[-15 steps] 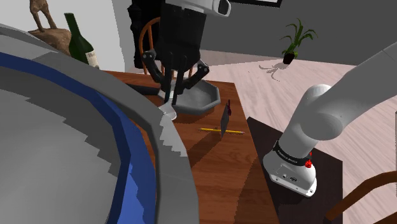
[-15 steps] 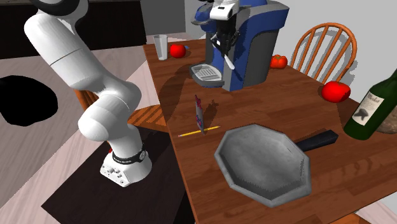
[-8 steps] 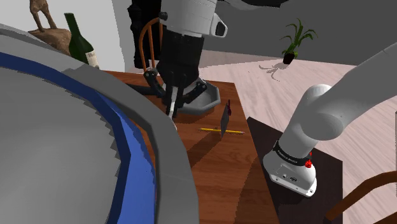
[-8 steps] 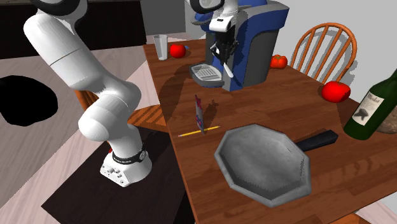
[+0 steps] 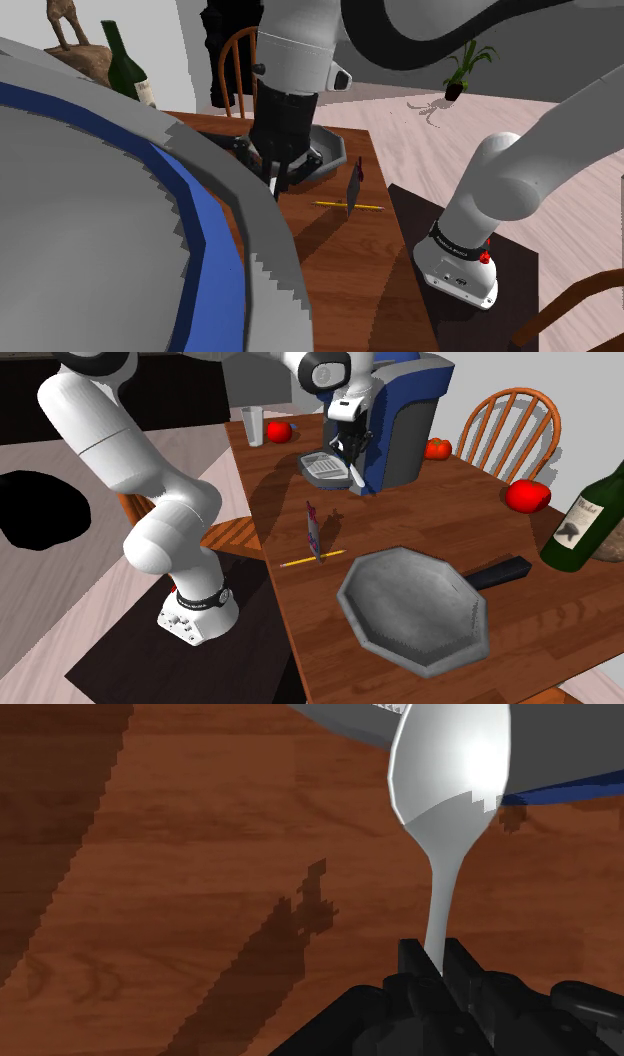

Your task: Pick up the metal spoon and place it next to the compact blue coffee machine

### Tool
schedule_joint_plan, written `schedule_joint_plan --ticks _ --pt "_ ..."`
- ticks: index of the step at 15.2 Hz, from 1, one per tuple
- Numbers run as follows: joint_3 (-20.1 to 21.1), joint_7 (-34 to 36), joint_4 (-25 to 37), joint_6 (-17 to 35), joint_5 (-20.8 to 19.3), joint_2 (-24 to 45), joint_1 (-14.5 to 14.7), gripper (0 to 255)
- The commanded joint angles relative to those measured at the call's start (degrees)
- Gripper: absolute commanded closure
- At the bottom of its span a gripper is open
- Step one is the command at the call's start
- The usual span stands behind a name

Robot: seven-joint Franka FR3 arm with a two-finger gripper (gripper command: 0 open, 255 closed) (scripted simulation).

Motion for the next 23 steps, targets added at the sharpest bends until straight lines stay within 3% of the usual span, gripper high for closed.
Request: schedule_joint_plan --ticks 1,23 --pt "0.5 -0.3 -1.2 1.9 0.1 0.7 -0.1 255" --pt "6.7 -1.2 -11.8 21.1 0.7 9.7 -0.9 255"
